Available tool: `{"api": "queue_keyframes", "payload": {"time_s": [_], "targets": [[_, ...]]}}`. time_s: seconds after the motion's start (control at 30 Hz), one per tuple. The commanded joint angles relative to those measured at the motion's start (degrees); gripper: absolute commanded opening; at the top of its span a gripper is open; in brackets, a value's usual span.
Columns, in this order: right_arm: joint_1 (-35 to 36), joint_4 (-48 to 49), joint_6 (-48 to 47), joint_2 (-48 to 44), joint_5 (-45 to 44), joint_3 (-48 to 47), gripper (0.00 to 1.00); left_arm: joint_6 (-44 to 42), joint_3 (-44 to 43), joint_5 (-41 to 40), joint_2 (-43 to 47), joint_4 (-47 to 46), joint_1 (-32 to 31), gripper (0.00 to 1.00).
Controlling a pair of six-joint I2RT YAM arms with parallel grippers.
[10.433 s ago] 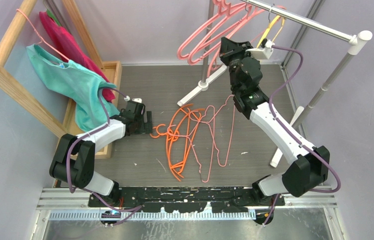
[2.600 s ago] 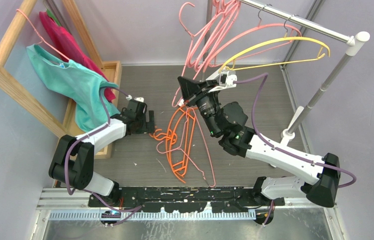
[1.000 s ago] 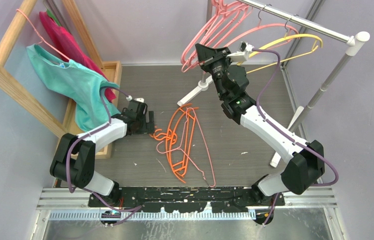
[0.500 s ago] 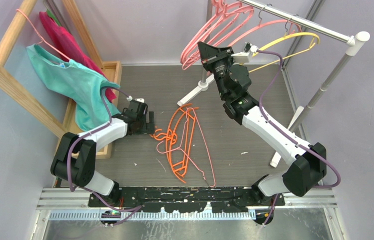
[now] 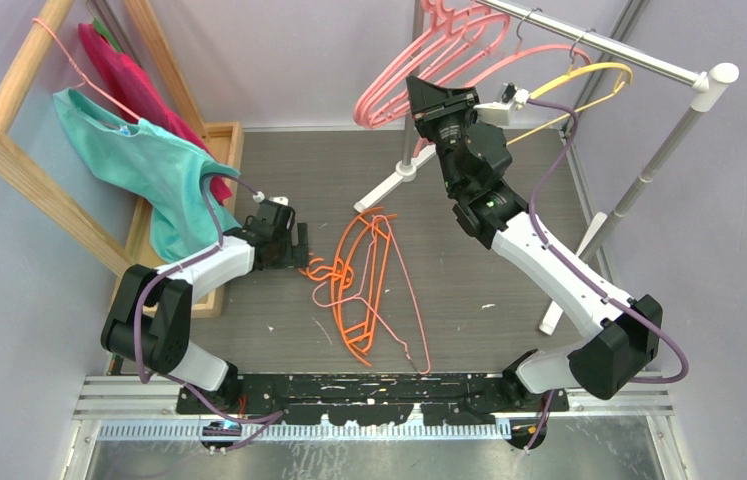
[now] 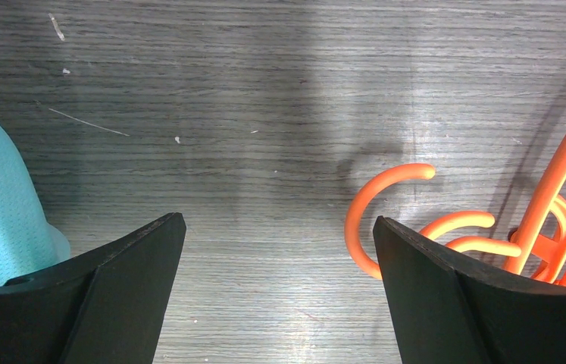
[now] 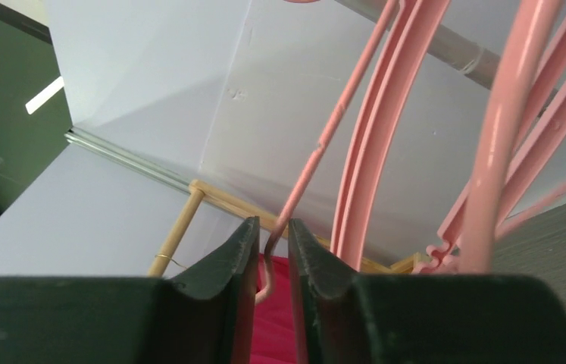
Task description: Organize the hangers
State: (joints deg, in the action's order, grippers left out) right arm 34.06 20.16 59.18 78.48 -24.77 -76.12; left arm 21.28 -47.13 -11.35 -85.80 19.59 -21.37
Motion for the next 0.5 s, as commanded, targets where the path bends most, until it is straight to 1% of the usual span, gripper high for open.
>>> {"api": "queue_keyframes", "payload": {"time_s": [0.0,0.07,0.23,0.3,0.47], "targets": [[-0.3,0.1,0.6,-0.3,-0.3,-4.6,0.32,-0.9,-1.8,-1.1,1.6,-0.3,-0.2,0.98],[-0.3,-0.3,0.5,-0.3,-0.5,-4.7,0.41,-0.9,-1.8,-1.1,1.7,-0.3,-0.2,0.98],[-0.4,-1.1,-0.8,-0.8,0.0,-5.0,0.53,-0.9,-1.9,-0.9,1.5,-0.3,-0.2,0.98],[-0.4,-1.9,-1.6,-1.1,0.4,-5.1,0.61,-0.9,-1.8,-0.9,1.7,-0.4,-0.2,0.98],[-0.4,-2.5,-4.0,-2.8,-0.3,-3.5,0.71,-0.9,-1.8,-0.7,1.5,-0.4,-0.2,0.98]]}}
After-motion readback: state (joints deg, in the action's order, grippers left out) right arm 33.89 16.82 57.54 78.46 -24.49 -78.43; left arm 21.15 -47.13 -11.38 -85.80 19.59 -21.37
